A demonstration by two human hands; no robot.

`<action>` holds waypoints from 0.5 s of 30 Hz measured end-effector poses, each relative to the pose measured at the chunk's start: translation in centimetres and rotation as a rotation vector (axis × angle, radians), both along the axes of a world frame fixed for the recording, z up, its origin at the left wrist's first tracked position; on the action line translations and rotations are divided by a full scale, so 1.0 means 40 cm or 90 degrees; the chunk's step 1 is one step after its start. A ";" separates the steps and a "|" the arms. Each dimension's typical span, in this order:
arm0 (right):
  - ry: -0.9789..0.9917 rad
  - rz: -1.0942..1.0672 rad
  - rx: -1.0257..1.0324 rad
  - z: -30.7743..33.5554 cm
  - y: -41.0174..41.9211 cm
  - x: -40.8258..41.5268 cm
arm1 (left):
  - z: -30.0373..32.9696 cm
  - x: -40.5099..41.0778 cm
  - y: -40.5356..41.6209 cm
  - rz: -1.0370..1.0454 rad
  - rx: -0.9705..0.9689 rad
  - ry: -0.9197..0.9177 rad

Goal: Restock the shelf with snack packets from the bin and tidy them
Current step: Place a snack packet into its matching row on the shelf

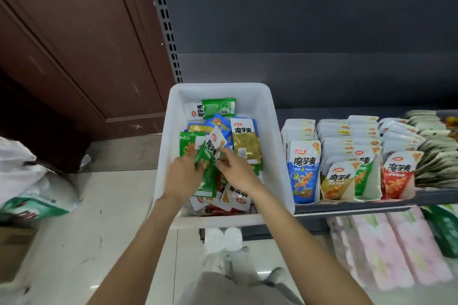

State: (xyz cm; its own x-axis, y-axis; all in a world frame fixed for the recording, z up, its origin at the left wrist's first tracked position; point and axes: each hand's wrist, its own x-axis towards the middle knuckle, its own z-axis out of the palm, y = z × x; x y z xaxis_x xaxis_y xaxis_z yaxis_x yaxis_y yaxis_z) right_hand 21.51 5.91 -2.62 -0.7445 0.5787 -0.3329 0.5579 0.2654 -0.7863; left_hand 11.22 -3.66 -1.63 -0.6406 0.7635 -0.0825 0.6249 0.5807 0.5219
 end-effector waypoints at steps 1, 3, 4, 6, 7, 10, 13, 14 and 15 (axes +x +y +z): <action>0.064 -0.063 -0.039 0.014 -0.002 0.010 | 0.011 0.003 -0.008 0.027 0.080 -0.062; 0.184 -0.200 -0.096 0.048 0.000 0.035 | 0.032 0.013 -0.020 0.061 0.194 -0.284; 0.229 -0.256 -0.128 0.060 0.004 0.049 | 0.040 0.020 -0.025 0.068 0.225 -0.386; 0.287 -0.312 -0.182 0.077 0.018 0.076 | 0.041 0.030 -0.030 0.057 0.248 -0.478; 0.295 -0.311 -0.184 0.086 0.024 0.088 | 0.043 0.036 -0.029 0.047 0.254 -0.496; 0.299 -0.289 -0.184 0.106 0.040 0.117 | 0.055 0.060 -0.022 0.019 0.265 -0.536; 0.319 -0.286 -0.192 0.126 0.048 0.151 | 0.069 0.086 -0.010 -0.043 0.256 -0.514; 0.321 -0.280 -0.179 0.131 0.052 0.164 | 0.073 0.096 -0.005 -0.065 0.258 -0.507; 0.318 -0.269 -0.158 0.138 0.054 0.180 | 0.076 0.107 -0.001 -0.082 0.261 -0.498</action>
State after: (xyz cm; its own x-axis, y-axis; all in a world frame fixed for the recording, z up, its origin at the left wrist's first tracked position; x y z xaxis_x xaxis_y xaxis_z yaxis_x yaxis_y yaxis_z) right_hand 28.73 8.06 2.92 -0.5712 0.8031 -0.1695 0.1295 -0.1157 -0.9848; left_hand 15.49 -3.69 1.42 -0.4224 0.8915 -0.1641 0.0511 0.2041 0.9776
